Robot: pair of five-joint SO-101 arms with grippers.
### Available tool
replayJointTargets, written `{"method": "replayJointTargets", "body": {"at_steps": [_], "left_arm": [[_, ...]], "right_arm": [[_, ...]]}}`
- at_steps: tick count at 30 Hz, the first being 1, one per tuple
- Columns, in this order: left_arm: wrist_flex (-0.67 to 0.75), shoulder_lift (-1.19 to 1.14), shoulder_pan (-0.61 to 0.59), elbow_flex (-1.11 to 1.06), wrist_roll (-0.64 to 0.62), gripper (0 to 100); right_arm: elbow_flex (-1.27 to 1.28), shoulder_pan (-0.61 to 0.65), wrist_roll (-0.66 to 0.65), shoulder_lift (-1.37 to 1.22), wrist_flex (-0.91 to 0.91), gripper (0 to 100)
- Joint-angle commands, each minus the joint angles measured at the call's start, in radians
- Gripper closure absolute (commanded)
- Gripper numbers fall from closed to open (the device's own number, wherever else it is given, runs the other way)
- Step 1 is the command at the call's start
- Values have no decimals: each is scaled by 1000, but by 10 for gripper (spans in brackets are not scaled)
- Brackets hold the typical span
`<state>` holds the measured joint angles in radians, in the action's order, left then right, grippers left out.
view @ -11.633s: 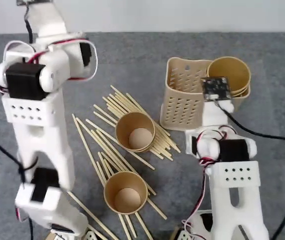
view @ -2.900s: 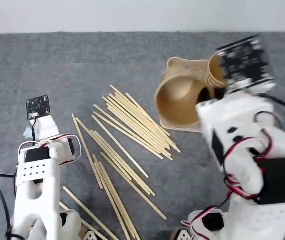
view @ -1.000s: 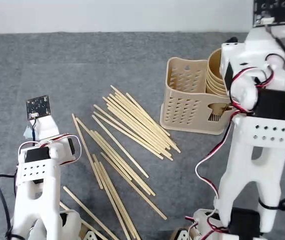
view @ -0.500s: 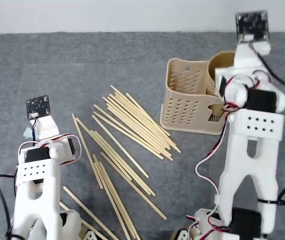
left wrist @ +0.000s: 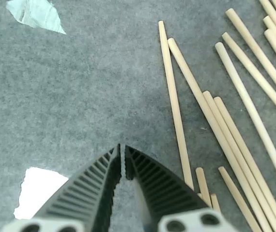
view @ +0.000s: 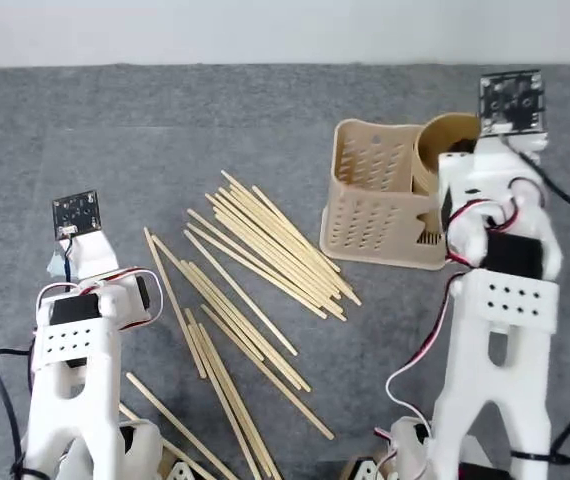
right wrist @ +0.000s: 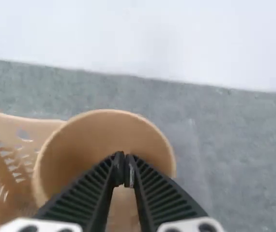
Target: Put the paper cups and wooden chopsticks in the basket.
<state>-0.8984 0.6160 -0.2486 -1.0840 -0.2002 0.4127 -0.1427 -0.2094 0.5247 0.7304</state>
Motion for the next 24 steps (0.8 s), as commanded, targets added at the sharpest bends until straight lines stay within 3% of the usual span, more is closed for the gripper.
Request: {"method": "replayJointTargets", "body": {"at_steps": [1, 6, 12, 21, 24], "left_arm": [[18, 28, -2, 7, 9, 986], [18, 29, -3, 7, 9, 986], [18, 34, -9, 10, 9, 986], [77, 34, -224, 38, 12, 985], [87, 34, -253, 36, 43, 985]], "right_arm": [[-219, 54, 25, 59, 165, 989], [-454, 153, 84, 56, 410, 986], [-493, 320, 81, 56, 604, 983], [-491, 588, 92, -111, 874, 982], [-491, 679, 150, -205, 906, 981]]}}
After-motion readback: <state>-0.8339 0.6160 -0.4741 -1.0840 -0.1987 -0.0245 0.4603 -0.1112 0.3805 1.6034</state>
